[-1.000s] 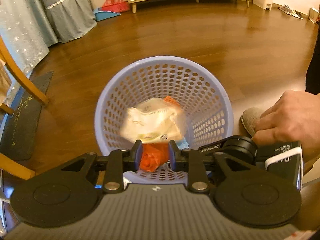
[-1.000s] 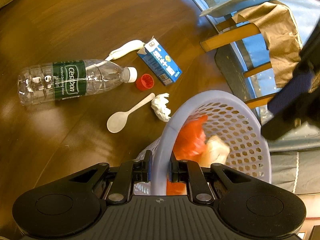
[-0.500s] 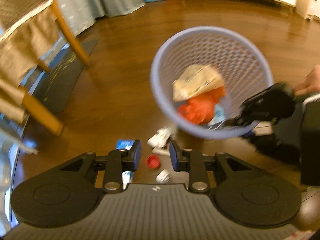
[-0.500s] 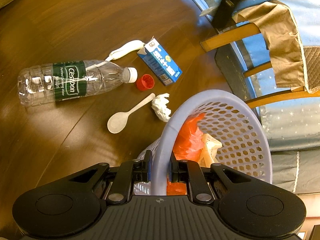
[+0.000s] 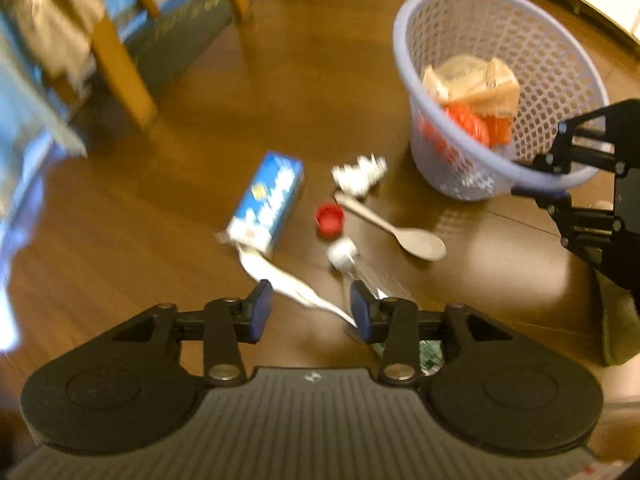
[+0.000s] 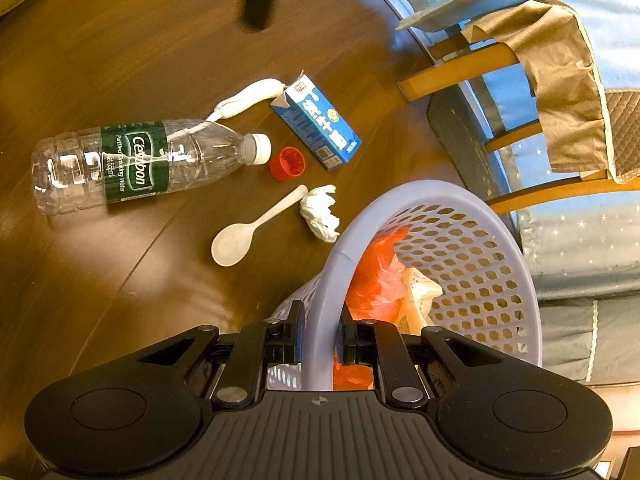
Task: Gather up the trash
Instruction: 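Lower the left tool onto the Cestbon water bottle and close it, then carry the bottle with the left tool into the wastebasket and release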
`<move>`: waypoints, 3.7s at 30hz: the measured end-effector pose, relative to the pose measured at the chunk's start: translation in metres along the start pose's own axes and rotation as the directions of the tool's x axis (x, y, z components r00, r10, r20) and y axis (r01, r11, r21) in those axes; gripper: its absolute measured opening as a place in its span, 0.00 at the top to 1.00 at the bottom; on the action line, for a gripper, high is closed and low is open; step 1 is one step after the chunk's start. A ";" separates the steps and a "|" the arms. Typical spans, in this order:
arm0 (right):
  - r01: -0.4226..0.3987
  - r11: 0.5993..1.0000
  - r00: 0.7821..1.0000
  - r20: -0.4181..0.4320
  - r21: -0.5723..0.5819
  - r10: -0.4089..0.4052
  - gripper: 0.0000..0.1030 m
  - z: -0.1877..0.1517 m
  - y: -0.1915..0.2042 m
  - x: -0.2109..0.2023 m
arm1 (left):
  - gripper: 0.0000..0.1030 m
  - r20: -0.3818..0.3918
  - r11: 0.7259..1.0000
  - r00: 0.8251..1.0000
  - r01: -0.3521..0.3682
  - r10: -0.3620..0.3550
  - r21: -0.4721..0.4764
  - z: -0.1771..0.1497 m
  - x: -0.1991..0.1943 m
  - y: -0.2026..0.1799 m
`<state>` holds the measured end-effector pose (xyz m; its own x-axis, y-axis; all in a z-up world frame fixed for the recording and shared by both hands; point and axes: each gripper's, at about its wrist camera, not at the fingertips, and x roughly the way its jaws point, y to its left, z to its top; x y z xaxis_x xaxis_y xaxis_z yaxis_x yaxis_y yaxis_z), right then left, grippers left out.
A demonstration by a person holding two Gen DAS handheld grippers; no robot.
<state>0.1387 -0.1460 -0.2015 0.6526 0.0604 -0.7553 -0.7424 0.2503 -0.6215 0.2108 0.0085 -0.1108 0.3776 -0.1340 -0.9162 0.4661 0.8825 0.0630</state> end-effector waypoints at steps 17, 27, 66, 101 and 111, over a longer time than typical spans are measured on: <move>0.005 1.000 1.000 0.002 0.009 -0.005 0.90 -0.001 -0.002 0.002 | 0.38 -0.088 0.959 0.993 0.050 -0.078 -0.278 -0.040 0.056 -0.032; 0.014 1.000 1.000 0.005 -0.009 -0.014 0.90 -0.003 -0.001 0.003 | 0.37 -0.133 0.965 0.985 0.078 -0.114 -0.249 -0.050 0.084 -0.049; 0.033 0.999 0.999 0.005 -0.019 -0.033 0.87 -0.002 0.000 0.006 | 0.34 -0.179 0.992 0.979 0.077 -0.095 -0.102 -0.044 0.125 -0.052; 0.028 0.999 1.000 0.003 -0.035 -0.028 0.87 0.000 0.001 0.006 | 0.44 -0.210 0.997 0.976 0.065 -0.053 0.051 -0.057 0.068 -0.016; 0.026 0.998 1.000 0.012 -0.054 -0.025 0.87 -0.001 0.004 0.004 | 0.44 -0.098 0.990 0.995 0.031 -0.018 0.139 -0.020 0.008 -0.012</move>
<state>0.1379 -0.1461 -0.2074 0.6728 0.0661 -0.7368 -0.7325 0.1991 -0.6510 0.1921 0.0058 -0.1272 0.2895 -0.1049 -0.9514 0.5843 0.8066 0.0889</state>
